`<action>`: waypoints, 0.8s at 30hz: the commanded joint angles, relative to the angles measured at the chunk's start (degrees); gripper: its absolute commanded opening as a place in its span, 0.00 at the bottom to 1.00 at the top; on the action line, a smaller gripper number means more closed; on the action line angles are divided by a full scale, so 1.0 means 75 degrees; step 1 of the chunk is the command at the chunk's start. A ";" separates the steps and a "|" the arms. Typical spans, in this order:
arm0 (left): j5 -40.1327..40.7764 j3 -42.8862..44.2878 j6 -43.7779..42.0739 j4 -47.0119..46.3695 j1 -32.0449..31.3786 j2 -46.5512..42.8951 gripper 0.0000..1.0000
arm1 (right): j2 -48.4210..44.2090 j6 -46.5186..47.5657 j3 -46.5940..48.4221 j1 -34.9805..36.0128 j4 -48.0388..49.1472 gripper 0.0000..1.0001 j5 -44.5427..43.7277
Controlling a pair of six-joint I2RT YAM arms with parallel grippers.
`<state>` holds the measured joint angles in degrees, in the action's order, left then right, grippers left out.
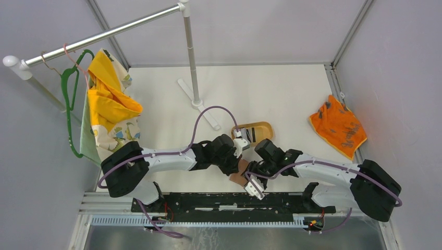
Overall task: Put the credit cards into the card holder
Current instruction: Close the card holder at the center of the board.
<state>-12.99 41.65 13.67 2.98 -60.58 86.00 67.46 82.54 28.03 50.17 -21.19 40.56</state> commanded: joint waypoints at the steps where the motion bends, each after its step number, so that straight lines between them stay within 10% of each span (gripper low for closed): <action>1: -0.0060 0.0061 -0.0051 -0.0276 0.0006 0.0022 0.02 | 0.0218 0.0207 -0.0148 0.0525 0.0429 0.51 -0.0895; 11: -0.0021 0.0328 -0.0272 -0.0173 0.0160 0.0217 0.02 | 0.0385 -0.1011 -0.0420 0.1014 0.1796 0.33 -0.2173; 24: 0.0642 0.0697 -0.0742 0.0472 0.0330 0.0390 0.02 | 0.0812 -0.2872 -0.0313 0.1165 0.2954 0.36 -0.3146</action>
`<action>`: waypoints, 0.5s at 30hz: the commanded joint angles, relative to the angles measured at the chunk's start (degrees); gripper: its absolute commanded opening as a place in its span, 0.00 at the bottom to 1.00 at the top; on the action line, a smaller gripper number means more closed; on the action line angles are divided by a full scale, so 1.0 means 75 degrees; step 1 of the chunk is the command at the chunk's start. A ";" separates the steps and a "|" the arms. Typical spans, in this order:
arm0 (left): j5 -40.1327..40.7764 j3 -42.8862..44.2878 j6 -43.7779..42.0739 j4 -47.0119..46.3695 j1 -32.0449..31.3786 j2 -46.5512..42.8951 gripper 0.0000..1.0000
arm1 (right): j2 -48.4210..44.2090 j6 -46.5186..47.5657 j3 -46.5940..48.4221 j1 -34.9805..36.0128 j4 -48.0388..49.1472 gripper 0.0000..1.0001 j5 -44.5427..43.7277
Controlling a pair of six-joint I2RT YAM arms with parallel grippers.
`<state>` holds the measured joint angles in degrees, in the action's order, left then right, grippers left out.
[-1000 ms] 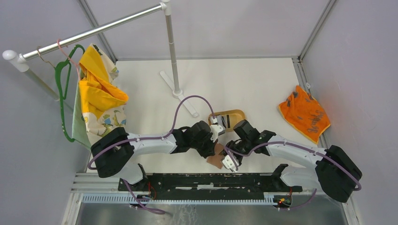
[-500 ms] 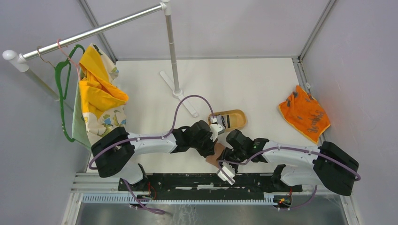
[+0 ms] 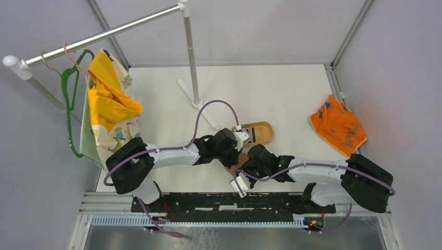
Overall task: Put the credit cards into the card holder
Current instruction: Close the card holder at the center of the board.
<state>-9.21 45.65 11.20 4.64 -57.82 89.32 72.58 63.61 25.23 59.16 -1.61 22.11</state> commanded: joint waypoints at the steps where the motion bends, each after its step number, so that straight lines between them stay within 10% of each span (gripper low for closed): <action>1: 0.0213 0.0121 -0.0409 0.0294 -0.0042 -0.0101 0.02 | 0.0120 -0.0264 0.0068 -0.0039 0.0241 0.37 -0.0610; 15: 0.0469 -0.0214 -0.0345 0.0253 -0.0047 -0.0318 0.02 | -0.0904 0.0413 0.0429 -0.1567 -0.1278 0.43 0.1673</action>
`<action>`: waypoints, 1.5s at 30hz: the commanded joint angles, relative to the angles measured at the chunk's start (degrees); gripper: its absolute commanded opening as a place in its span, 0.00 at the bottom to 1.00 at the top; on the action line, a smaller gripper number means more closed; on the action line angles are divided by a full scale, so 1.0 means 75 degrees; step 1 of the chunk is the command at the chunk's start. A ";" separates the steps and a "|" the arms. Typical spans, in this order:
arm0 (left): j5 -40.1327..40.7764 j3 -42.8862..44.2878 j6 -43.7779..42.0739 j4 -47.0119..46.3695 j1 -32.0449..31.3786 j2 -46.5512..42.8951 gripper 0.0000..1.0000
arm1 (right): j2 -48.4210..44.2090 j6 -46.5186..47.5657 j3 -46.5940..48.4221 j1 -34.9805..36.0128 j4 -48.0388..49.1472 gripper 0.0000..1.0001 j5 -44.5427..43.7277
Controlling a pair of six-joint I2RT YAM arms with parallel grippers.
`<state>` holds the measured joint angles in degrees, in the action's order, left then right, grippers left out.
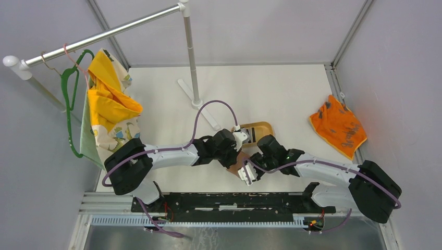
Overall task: Put the credit cards into the card holder
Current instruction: Close the card holder at the center of the board.
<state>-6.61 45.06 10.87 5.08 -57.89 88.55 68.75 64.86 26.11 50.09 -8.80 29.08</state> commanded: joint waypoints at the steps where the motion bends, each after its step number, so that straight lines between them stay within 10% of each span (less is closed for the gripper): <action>1: 0.0114 -0.0145 -0.0287 0.0180 -0.0032 -0.0223 0.02 | -0.0402 0.0253 0.0273 -0.0384 -0.0278 0.43 0.0705; 45: -0.0861 -0.0043 -0.0078 -0.0227 -0.0053 -0.0269 0.02 | 0.0679 -0.0692 0.0286 0.0435 0.0829 0.35 -0.0807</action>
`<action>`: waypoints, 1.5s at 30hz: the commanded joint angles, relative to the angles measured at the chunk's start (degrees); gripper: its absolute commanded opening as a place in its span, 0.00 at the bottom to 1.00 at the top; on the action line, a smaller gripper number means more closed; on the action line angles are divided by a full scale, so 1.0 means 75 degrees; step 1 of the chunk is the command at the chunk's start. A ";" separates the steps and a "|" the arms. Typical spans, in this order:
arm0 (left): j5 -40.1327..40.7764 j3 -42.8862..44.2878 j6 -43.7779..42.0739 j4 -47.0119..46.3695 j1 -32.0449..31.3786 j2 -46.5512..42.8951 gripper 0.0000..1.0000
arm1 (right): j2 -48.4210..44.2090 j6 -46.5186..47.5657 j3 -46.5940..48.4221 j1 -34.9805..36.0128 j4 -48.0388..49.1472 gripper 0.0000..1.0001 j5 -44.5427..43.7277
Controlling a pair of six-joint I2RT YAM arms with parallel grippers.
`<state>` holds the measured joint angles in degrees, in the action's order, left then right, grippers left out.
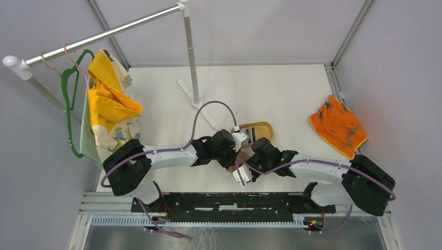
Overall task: Put the credit cards into the card holder
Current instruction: Close the card holder at the center of the board.
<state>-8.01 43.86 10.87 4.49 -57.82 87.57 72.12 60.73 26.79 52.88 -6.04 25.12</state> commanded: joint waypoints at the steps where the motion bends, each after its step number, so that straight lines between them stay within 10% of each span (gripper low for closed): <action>1: -0.0678 0.0117 -0.0073 -0.0160 -0.0060 -0.0154 0.02 | 0.0236 -0.0142 0.0190 0.0062 0.0457 0.34 -0.0284; 45: -0.1039 0.0988 0.0618 0.1372 -0.0306 0.2361 0.02 | 0.0182 -0.0217 0.0230 0.0074 0.0453 0.35 -0.0432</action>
<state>-10.52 53.19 11.03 14.70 -57.74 95.50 72.12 59.57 26.94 53.04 -6.26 23.88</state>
